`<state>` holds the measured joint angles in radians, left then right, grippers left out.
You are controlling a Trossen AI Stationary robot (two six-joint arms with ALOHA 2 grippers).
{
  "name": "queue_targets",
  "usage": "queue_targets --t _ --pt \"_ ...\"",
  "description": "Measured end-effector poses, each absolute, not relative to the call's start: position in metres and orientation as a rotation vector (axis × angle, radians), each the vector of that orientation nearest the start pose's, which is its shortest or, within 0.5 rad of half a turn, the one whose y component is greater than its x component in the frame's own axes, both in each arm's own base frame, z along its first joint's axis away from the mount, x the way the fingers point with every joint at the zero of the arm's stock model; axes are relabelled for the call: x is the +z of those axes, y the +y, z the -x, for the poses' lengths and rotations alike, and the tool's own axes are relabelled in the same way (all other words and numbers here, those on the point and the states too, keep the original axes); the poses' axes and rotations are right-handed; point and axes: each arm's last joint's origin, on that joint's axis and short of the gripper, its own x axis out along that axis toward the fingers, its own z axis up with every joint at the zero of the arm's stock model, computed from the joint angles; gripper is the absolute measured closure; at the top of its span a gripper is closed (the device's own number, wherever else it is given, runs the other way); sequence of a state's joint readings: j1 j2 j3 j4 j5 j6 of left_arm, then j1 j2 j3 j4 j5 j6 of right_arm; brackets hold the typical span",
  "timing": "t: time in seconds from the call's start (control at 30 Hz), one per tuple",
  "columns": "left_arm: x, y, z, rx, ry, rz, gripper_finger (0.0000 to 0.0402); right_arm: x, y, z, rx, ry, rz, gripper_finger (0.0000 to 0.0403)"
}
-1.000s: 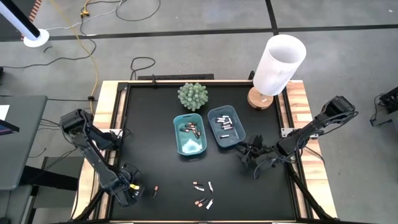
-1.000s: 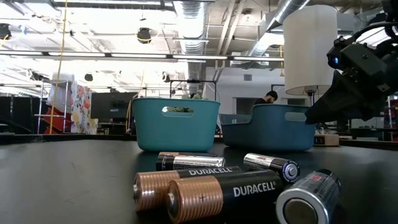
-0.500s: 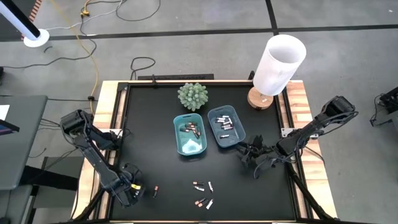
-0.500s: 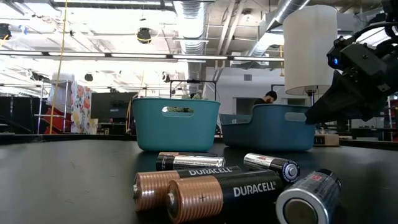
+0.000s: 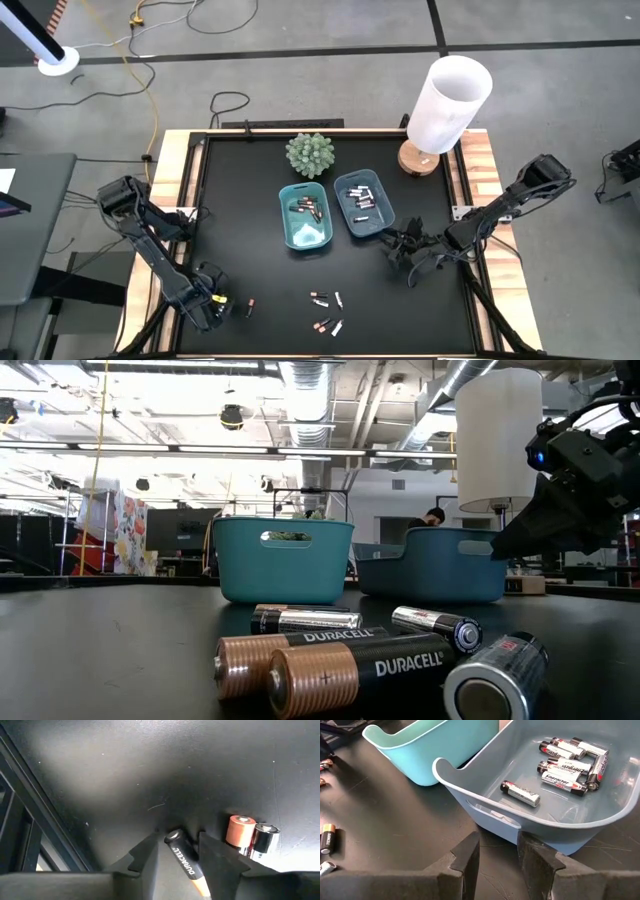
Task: Sort batteries
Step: Put the black battery into the green bin
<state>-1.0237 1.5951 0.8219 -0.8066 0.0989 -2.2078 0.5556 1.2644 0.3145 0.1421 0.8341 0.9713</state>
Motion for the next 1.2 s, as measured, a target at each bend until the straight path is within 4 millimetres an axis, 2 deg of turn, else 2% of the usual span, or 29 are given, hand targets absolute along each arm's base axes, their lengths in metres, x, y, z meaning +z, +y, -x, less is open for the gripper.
queue_targets --t 0.27,0.6,0.77,0.9,1.07,1.2 --pt "0.143 -0.208 -0.126 0.944 1.471 0.919 0.0359 0.128 0.083 -0.174 -0.521 0.426 -0.415 0.0253" --pt "0.147 -0.200 -0.121 0.988 1.487 0.851 0.0363 0.128 0.083 -0.174 -0.520 0.427 -0.413 0.0253" --pt "0.166 -0.178 -0.115 1.055 1.458 0.778 0.0362 0.128 0.083 -0.174 -0.520 0.427 -0.413 0.0253" --pt "0.185 -0.155 -0.116 1.061 1.336 0.729 0.0362 0.128 0.083 -0.174 -0.520 0.427 -0.412 0.0253" --pt "0.204 -0.124 -0.132 0.969 1.169 0.691 0.0362 0.128 0.083 -0.174 -0.522 0.429 -0.409 0.0253" --pt "0.208 -0.098 -0.154 0.920 1.150 0.625 0.0362 0.128 0.082 -0.174 -0.524 0.430 -0.409 0.0253"
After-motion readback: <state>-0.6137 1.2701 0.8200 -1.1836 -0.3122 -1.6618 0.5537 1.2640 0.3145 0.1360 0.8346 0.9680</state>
